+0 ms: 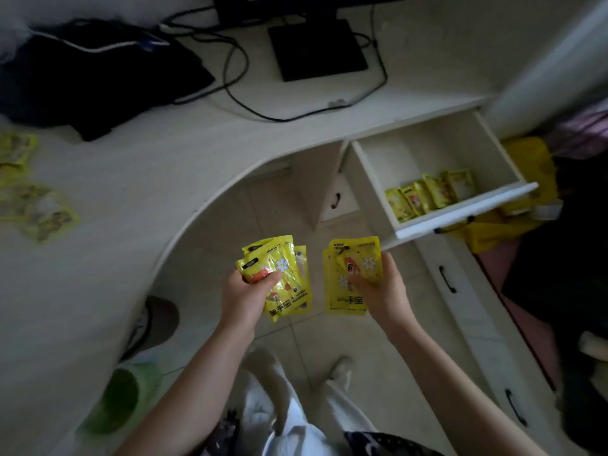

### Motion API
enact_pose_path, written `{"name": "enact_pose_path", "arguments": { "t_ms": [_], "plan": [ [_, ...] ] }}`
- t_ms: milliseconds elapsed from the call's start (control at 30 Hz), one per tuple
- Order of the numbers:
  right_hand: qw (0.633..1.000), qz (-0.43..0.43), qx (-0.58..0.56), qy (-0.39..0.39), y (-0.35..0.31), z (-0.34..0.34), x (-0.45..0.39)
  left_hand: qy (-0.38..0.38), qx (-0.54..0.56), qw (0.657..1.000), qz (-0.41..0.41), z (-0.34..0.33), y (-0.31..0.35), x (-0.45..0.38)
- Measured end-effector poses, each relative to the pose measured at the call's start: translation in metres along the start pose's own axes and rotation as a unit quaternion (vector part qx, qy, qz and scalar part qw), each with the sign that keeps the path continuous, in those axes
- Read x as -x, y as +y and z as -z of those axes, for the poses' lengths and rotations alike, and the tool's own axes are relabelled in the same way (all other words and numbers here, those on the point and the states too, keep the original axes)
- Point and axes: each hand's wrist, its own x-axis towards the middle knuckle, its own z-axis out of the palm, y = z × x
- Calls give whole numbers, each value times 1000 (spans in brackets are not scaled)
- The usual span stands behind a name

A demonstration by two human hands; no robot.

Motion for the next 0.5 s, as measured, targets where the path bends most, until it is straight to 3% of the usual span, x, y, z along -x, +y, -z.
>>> {"name": "enact_pose_path", "arguments": {
  "t_ms": [267, 500],
  "plan": [
    [999, -14, -25, 25, 67, 118, -33, -20, -14, 1000, 1, -137, -12, 37],
    [998, -29, -48, 42, 88, 179, -83, -34, -12, 999, -10, -216, 5, 36]
  ]
}}
